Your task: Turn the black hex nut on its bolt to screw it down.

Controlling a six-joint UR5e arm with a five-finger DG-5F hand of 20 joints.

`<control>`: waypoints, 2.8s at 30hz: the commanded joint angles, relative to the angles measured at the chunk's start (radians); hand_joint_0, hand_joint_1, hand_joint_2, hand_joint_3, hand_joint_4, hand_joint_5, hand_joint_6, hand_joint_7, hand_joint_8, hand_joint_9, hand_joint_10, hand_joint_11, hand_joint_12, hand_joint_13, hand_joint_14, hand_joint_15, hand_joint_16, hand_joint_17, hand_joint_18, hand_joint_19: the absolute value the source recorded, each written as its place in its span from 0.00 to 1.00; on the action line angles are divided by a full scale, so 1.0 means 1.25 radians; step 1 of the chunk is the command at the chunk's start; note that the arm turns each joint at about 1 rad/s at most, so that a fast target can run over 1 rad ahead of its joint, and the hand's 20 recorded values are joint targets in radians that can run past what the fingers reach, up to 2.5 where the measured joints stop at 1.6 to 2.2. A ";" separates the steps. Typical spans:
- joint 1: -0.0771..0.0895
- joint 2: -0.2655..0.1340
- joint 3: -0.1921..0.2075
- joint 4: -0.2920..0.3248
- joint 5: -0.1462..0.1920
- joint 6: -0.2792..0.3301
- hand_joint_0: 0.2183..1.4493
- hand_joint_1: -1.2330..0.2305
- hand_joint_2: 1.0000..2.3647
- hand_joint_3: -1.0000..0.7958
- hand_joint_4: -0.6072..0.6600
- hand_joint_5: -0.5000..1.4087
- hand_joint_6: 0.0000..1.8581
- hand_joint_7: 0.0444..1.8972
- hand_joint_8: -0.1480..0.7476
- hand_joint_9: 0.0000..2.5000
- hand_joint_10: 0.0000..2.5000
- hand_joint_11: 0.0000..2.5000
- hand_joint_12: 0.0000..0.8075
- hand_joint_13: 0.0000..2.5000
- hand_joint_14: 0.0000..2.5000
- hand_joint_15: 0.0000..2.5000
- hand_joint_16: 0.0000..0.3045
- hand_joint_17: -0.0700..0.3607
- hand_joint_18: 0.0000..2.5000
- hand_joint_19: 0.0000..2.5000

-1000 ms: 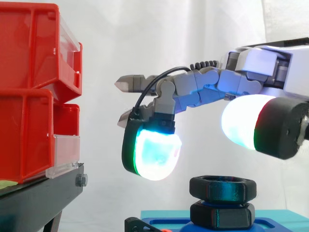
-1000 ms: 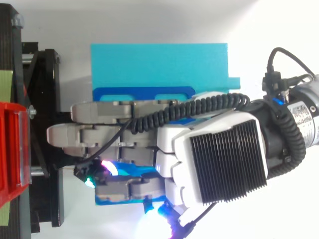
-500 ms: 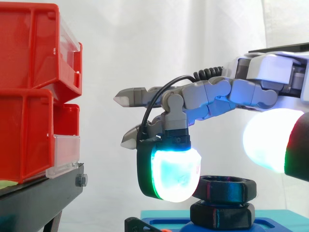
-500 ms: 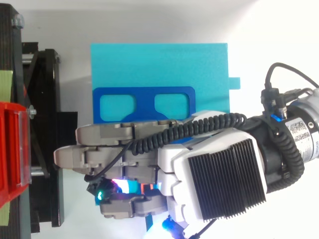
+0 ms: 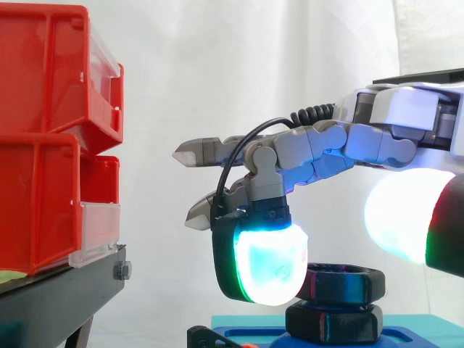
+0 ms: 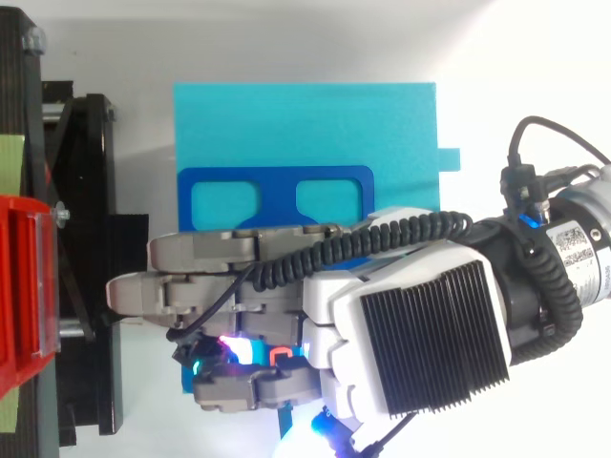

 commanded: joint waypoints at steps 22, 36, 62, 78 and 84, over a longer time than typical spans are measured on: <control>-0.030 -0.001 0.000 0.004 -0.043 -0.001 0.24 0.77 0.00 0.28 0.66 0.23 0.27 0.78 0.51 0.23 0.00 0.06 0.43 0.09 0.00 0.00 0.15 0.41 0.06 0.08; -0.075 -0.001 0.000 0.005 -0.093 -0.002 0.24 0.77 0.00 0.28 0.67 0.23 0.27 0.78 0.51 0.23 0.00 0.06 0.43 0.09 0.00 0.00 0.15 0.41 0.06 0.08; -0.115 -0.012 0.045 0.038 -0.188 0.002 0.24 0.77 0.00 0.28 0.66 0.22 0.27 0.74 0.51 0.23 0.00 0.06 0.43 0.10 0.00 0.00 0.15 0.41 0.06 0.08; -0.059 -0.026 0.059 0.048 -0.136 0.002 0.24 0.77 0.00 0.28 0.66 0.22 0.27 0.67 0.50 0.23 0.00 0.06 0.43 0.10 0.00 0.00 0.16 0.41 0.06 0.08; -0.035 -0.055 0.059 0.074 -0.119 0.011 0.24 0.77 0.00 0.28 0.66 0.22 0.27 0.67 0.50 0.23 0.00 0.06 0.43 0.10 0.00 0.00 0.16 0.41 0.06 0.09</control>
